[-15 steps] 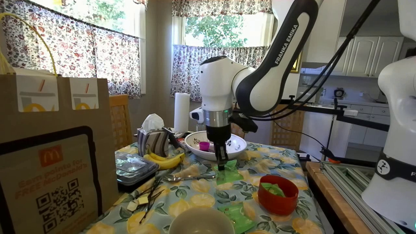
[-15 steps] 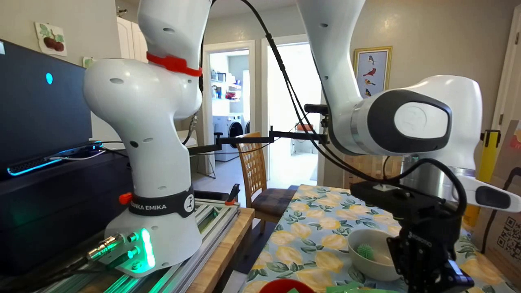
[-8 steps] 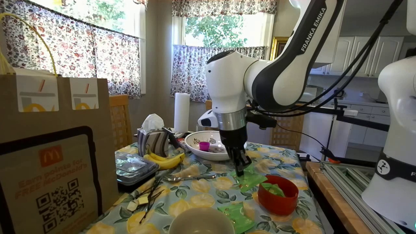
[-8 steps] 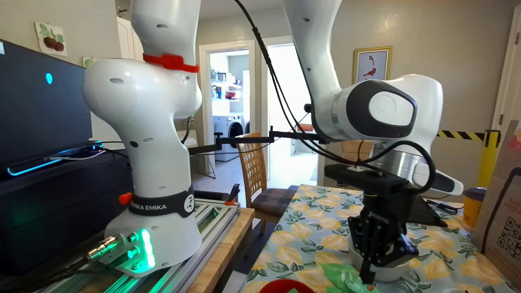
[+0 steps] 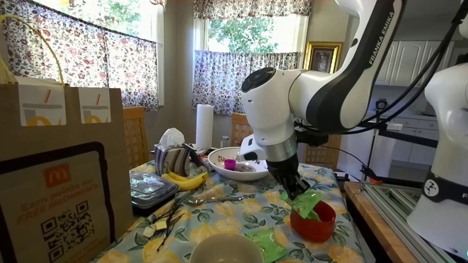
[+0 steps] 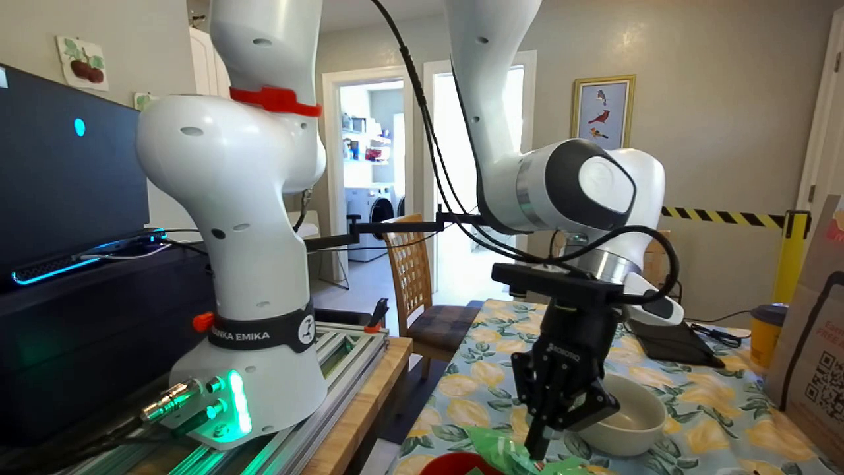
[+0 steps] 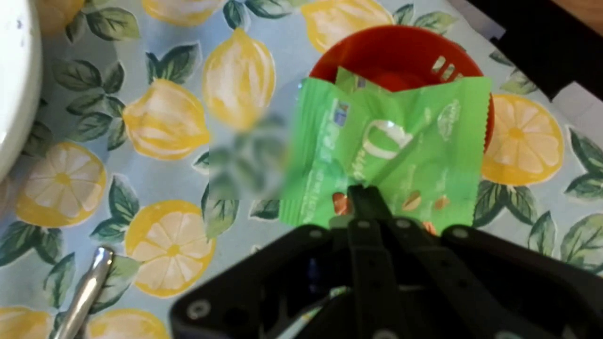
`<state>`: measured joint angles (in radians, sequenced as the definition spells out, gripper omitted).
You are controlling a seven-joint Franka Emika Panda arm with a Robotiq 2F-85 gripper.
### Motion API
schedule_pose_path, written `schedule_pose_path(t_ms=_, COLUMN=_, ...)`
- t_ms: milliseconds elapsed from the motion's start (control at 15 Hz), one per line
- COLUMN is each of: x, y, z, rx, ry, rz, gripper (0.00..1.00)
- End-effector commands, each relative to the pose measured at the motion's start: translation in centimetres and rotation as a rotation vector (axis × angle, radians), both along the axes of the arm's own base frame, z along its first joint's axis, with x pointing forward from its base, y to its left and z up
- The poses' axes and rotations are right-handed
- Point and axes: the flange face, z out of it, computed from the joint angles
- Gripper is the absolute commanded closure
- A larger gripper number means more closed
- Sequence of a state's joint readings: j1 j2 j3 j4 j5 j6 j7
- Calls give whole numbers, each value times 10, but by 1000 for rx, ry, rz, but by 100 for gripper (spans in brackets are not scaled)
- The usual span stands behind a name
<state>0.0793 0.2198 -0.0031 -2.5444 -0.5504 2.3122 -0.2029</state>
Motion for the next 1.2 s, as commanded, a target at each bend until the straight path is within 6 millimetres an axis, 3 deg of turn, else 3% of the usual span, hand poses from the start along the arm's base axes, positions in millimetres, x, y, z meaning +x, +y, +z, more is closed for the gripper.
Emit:
schedule_pose_path(t_ms=0, x=-21, y=-2, z=1, rx=-62, ry=53, rz=84, gripper=100)
schedule_pose_path(t_ms=867, x=-38, y=8, z=-22, rx=-82, ry=109, rz=149, gripper=100)
schedule_pose_path(t_ms=933, x=-38, y=9, z=-23, rx=-94, ry=103, rz=149, gripper=74)
schedule_pose_path(t_ms=1000, x=-38, y=9, z=-23, rx=-94, ry=94, rz=148, gripper=73)
schedule_pose_path(t_ms=1133, x=-37, y=10, z=-22, rx=-96, ry=69, rz=142, gripper=60)
